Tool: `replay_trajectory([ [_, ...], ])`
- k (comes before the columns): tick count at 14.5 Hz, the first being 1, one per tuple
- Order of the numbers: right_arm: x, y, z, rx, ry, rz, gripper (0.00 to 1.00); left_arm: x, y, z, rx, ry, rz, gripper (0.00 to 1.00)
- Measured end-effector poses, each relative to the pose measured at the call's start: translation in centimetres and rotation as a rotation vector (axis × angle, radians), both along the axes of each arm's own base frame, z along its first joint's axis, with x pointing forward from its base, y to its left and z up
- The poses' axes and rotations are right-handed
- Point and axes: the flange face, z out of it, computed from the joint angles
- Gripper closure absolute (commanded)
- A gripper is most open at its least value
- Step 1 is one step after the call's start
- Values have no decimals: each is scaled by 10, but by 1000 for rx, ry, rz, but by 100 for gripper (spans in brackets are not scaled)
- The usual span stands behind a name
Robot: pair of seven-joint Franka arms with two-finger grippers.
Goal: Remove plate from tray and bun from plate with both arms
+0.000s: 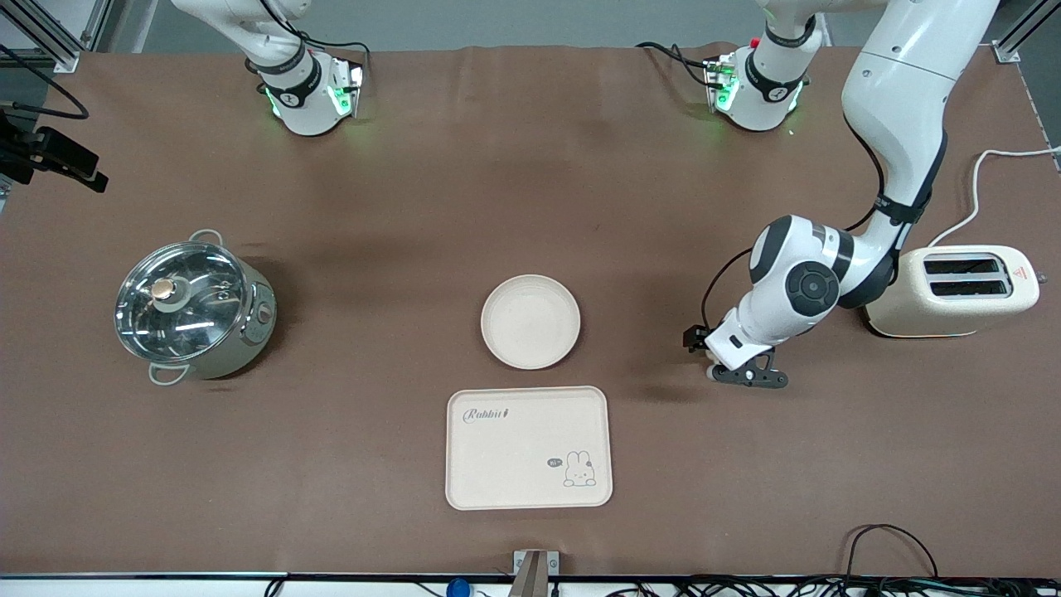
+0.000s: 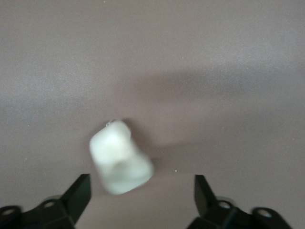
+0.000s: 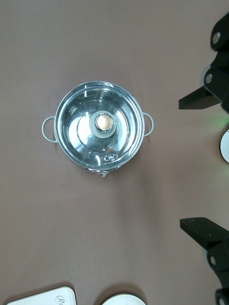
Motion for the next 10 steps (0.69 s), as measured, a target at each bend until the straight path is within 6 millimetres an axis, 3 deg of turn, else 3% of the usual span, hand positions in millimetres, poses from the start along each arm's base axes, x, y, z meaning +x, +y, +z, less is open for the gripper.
replay_trajectory([
  [3,0,0,0,0,0,0,0,2,0,3,-1,-7,-4,0],
  [5,0,0,0,0,0,0,0,16,9,25,-1,-38,-18,0],
  [7,0,0,0,0,0,0,0,37,35,79,28,-39,-23,0],
  [10,0,0,0,0,1,1,0,53,91,193,80,-45,-51,0],
])
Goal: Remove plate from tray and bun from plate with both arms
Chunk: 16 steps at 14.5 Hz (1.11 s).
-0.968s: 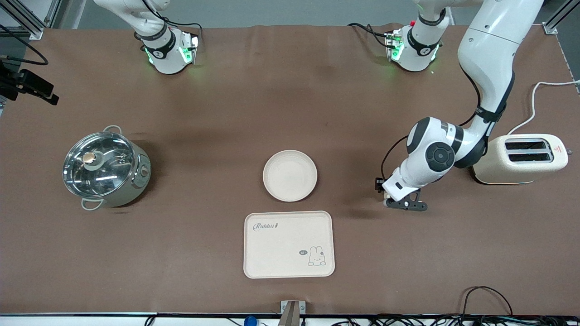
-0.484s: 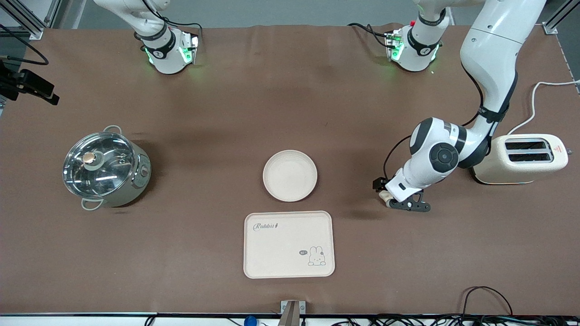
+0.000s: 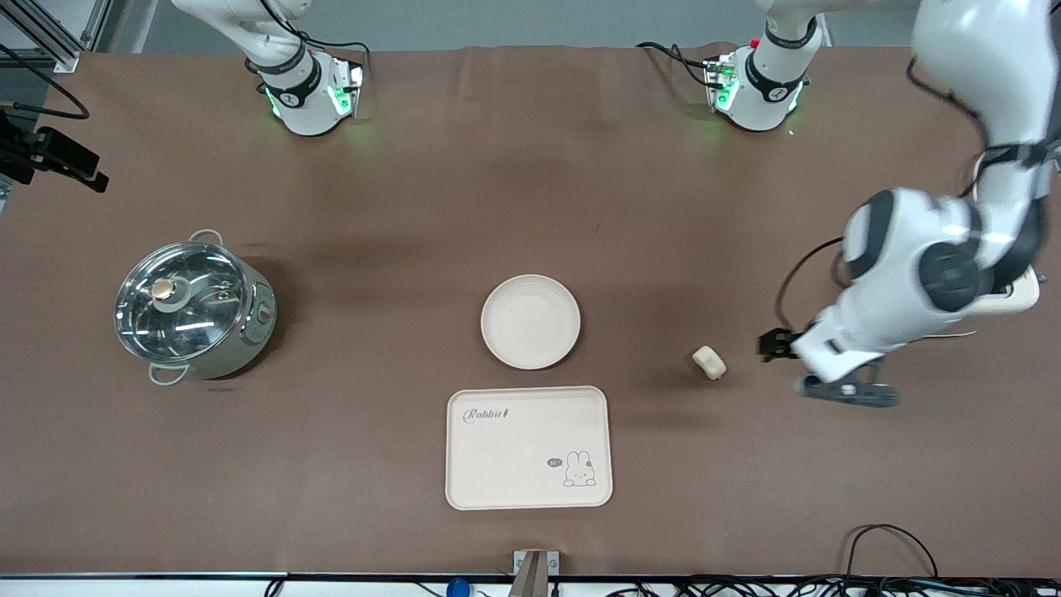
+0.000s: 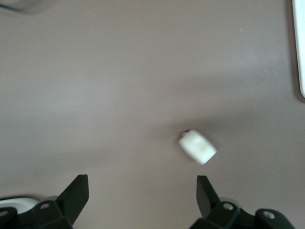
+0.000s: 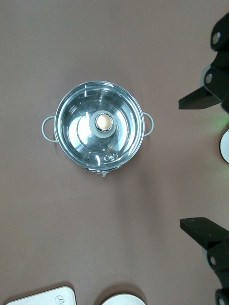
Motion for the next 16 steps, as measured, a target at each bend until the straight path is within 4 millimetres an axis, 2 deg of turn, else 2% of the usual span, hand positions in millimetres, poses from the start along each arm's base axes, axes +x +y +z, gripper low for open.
replay_trajectory([
  [2,0,0,0,0,0,0,0,-8,33,63,24,-15,18,0],
  [3,0,0,0,1,0,0,0,-17,39,92,30,-27,25,0],
  [6,0,0,0,2,1,0,0,-59,32,166,57,-36,34,0],
  [8,0,0,0,2,1,0,0,-87,29,201,58,-37,53,0],
  [11,0,2,0,17,-3,2,0,-113,38,222,60,-46,100,0],
  [13,1,3,1,23,-11,2,0,-121,44,227,56,-48,111,0],
  [16,0,3,4,26,-16,6,0,-126,41,228,51,-45,109,0],
])
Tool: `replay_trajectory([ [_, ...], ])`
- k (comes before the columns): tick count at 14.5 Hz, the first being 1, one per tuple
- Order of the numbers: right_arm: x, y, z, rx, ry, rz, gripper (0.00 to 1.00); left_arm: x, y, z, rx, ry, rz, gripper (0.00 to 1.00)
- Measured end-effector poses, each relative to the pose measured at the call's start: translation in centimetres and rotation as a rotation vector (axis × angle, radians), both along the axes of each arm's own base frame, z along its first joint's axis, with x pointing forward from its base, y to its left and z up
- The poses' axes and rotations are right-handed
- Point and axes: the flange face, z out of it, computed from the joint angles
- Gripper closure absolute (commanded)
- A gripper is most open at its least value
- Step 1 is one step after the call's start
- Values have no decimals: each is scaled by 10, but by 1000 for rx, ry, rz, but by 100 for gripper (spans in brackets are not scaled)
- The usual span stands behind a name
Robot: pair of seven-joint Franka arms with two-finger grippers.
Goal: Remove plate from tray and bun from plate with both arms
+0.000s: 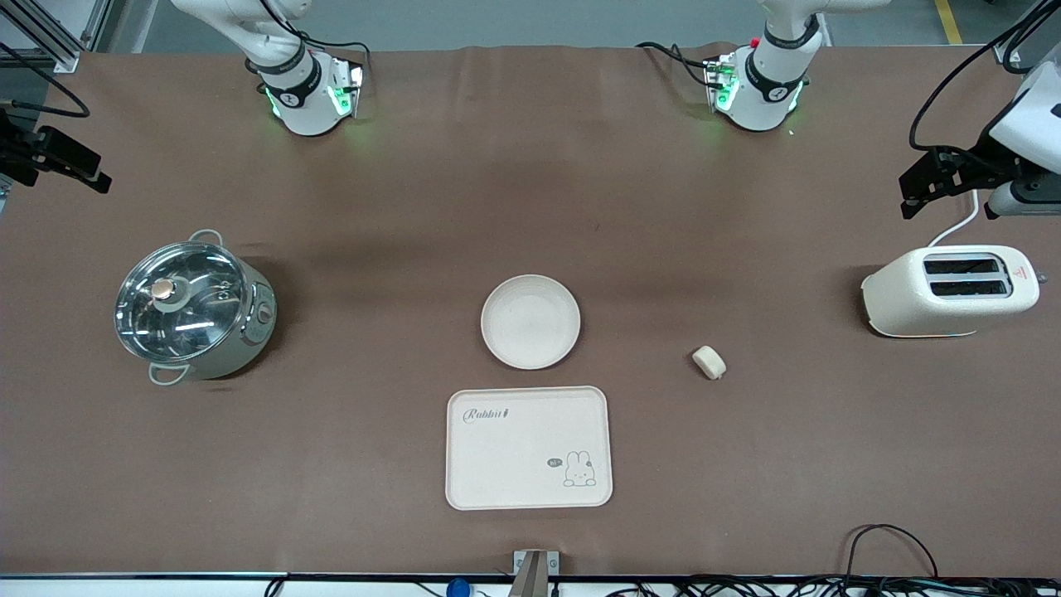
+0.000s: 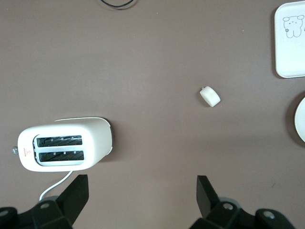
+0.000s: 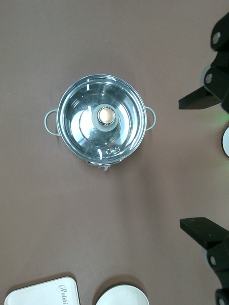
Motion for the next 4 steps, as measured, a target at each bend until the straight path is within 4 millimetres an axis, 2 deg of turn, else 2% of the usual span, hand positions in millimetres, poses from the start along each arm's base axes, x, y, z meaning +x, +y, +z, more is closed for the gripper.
replay_trajectory([
  [4,-9,4,9,0,6,9,0,12,-1,7,-54,-21,7,0],
])
